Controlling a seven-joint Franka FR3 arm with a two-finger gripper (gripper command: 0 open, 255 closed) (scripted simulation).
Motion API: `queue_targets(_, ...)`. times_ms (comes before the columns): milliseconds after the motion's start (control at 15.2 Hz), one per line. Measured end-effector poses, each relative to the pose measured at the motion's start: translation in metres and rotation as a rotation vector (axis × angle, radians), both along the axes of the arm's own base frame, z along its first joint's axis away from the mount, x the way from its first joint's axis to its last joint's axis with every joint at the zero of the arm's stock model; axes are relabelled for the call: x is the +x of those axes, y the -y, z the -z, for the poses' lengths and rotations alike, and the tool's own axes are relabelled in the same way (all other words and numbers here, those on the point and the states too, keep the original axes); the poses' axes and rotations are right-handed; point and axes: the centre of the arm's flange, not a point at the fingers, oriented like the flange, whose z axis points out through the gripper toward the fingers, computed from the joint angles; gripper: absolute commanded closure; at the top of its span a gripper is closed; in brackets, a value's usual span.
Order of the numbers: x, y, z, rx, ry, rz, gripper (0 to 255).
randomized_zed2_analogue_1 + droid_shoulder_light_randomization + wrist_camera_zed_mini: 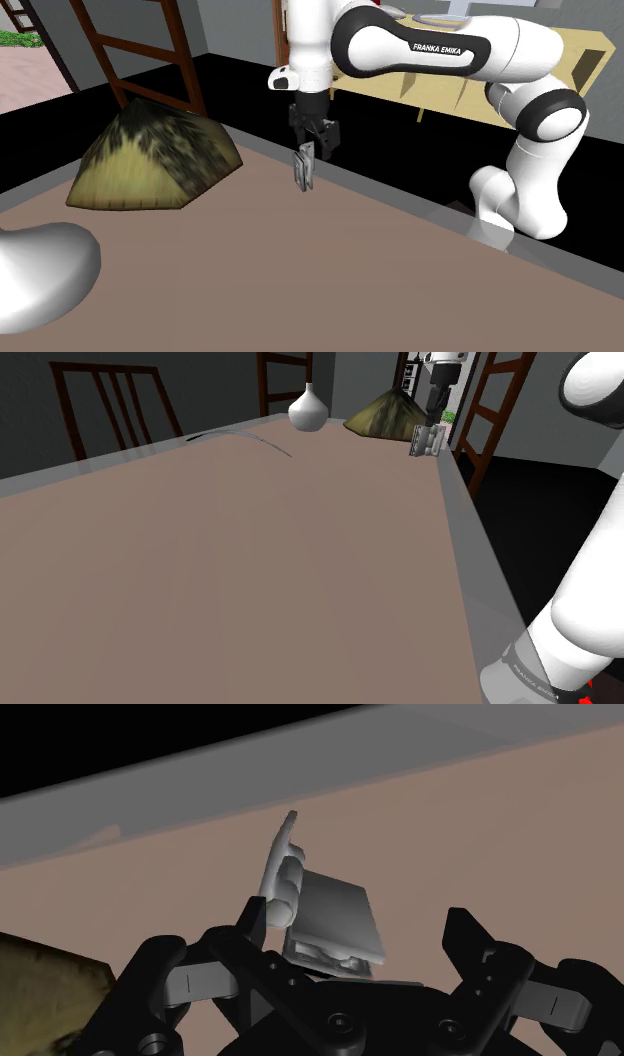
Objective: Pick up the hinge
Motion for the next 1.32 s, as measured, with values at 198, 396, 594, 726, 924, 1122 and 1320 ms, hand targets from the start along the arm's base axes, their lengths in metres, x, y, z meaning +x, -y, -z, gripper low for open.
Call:
queue_targets(198,0.014,0.018,0.001,0.004,0.002,-0.007,0)
queue_targets(396,0.018,0.022,0.013,0.004,0.003,-0.009,0)
queue_targets(594,0.018,0.022,0.03,0.004,0.003,-0.009,0)
queue_targets(726,0.018,0.022,0.036,0.004,0.003,-0.009,255)
queue_targets(924,0.017,0.022,0.037,0.004,0.004,-0.01,255)
queue_targets(1122,0.017,0.021,0.037,0.004,0.004,-0.011,255)
queue_targets(1320,0.017,0.022,0.037,0.004,0.004,-0.01,255)
